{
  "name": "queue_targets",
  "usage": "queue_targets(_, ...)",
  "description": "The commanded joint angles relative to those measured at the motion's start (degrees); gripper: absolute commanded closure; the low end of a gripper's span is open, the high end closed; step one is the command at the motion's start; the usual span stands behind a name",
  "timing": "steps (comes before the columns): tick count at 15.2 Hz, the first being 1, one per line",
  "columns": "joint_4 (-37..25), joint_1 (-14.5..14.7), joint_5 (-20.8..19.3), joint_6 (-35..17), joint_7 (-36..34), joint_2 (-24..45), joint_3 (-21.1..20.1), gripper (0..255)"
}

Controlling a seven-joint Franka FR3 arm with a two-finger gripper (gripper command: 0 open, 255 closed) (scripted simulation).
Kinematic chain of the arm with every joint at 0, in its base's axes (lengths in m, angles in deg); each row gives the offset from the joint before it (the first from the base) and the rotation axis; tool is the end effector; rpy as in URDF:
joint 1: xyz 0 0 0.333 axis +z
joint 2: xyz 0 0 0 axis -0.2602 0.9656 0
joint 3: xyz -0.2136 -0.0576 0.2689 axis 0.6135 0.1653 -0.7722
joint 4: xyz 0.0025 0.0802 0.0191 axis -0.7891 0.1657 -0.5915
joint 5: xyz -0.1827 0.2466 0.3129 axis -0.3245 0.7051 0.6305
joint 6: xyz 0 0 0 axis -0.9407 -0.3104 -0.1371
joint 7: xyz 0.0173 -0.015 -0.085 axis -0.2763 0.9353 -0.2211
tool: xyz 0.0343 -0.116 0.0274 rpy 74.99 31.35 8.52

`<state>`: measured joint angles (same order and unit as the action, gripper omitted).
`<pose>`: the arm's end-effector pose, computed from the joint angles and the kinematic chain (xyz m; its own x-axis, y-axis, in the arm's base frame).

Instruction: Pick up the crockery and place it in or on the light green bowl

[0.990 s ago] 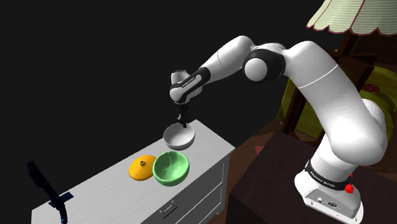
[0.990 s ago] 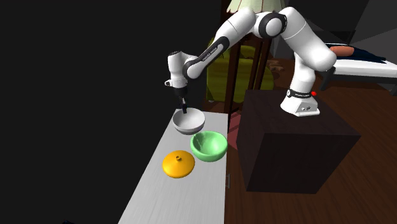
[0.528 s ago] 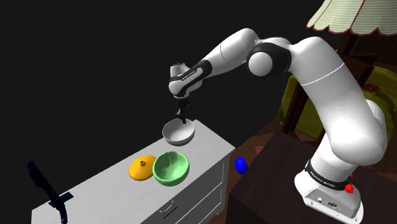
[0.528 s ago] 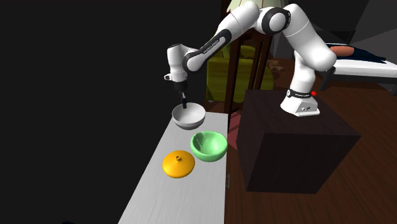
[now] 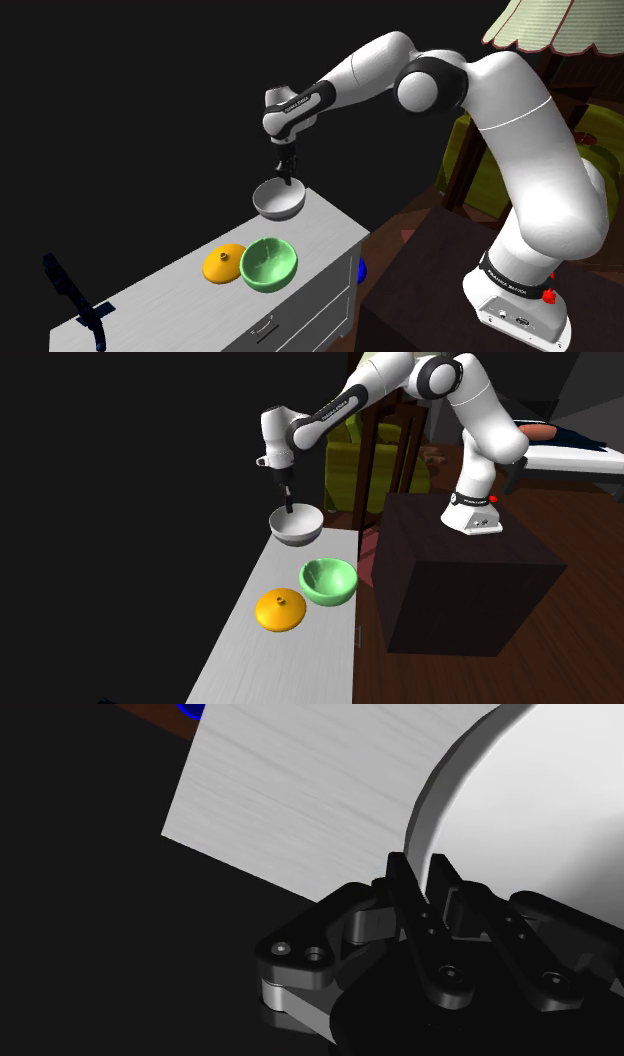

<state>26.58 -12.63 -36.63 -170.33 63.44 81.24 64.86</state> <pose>0.7690 0.0779 0.2365 0.9488 0.3063 -0.0778 0.2976 -0.9488 -0.1059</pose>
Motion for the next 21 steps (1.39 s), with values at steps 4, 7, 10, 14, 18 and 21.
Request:
queue_targets(4, -0.75, -0.04, 0.02, 2.64, -0.17, -1.92, -0.04, 255)
queue_targets(7, -1.33, -0.06, 0.03, 4.3, -0.28, -3.0, -0.07, 255)
queue_targets(10, 0.42, 0.6, 0.07, 4.37, -1.21, -4.9, -0.32, 255)
queue_targets(14, 7.73, 3.37, 0.25, 1.82, -4.89, -9.98, -1.37, 255)
queue_targets(18, 13.4, 6.21, 0.43, -0.02, -8.84, -14.17, -2.6, 255)
queue_targets(21, 16.75, 8.39, 0.56, -1.03, -11.97, -16.8, -3.64, 255)
